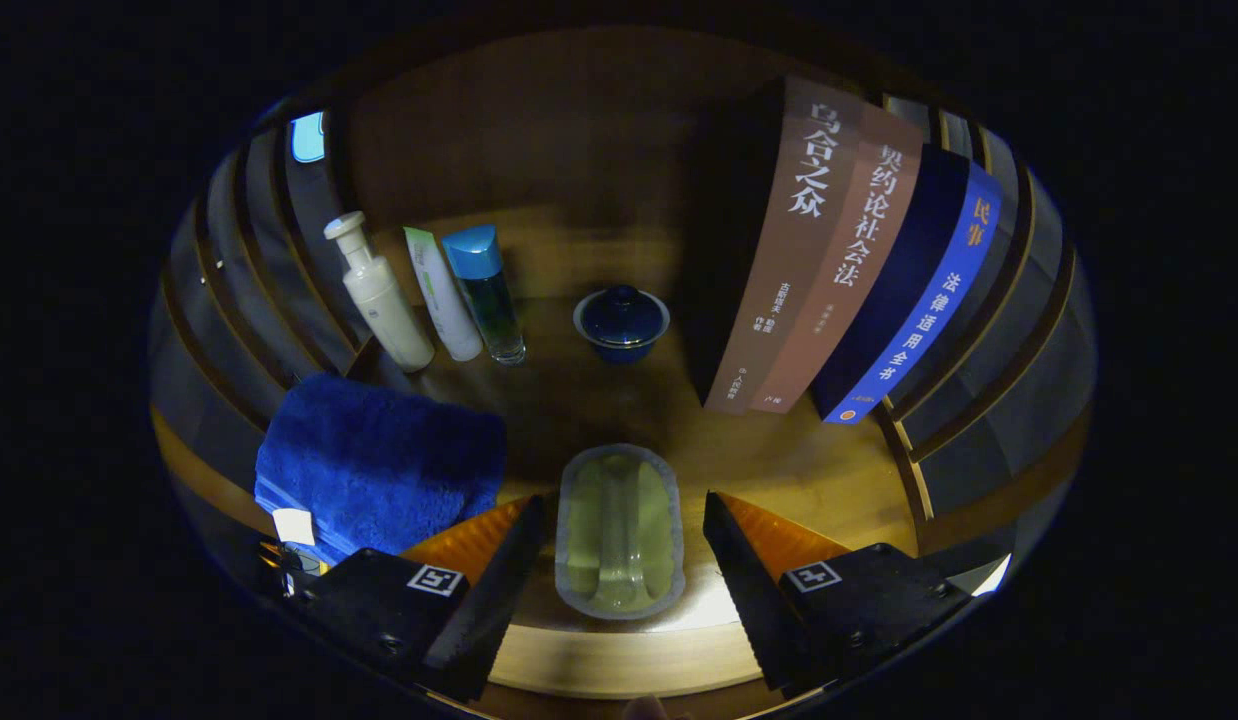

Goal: Pull open the drawer, take out the items inside it, and place them on the countertop above the cabinet.

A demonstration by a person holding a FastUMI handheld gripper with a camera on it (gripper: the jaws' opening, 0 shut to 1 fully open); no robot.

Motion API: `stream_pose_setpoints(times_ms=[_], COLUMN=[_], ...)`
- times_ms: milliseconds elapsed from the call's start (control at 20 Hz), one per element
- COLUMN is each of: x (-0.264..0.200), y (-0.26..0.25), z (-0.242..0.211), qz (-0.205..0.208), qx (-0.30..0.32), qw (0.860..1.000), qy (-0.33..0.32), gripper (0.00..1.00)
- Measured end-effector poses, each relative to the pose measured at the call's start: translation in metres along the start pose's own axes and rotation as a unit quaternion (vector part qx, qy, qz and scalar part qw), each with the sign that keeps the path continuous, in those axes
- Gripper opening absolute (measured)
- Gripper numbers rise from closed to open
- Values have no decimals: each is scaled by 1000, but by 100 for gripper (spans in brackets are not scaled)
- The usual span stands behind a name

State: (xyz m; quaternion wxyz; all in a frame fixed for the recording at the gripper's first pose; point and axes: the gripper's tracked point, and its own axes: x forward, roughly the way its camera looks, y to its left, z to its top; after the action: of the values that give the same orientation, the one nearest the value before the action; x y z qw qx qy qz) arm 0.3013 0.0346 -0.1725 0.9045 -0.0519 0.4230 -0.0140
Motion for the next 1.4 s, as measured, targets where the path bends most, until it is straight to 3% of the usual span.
stream_pose_setpoints(times_ms=[250, 450, 750, 950, 1200, 1400], x=[-29, -66, -146, -181, -196, -181], y=[8, 11, 9, 12, 17, 12], z=[-21, -40, -86, -134, -196, -236], qz=[10, 16, 6, -6, -4, 1], qx=[0, -1, -3, -18, -10, 9], qw=[999, 995, 973, 950, 932, 935], qy=[-31, -100, -232, -311, -363, -354], gripper=[100, 100, 100, 100, 100, 100])
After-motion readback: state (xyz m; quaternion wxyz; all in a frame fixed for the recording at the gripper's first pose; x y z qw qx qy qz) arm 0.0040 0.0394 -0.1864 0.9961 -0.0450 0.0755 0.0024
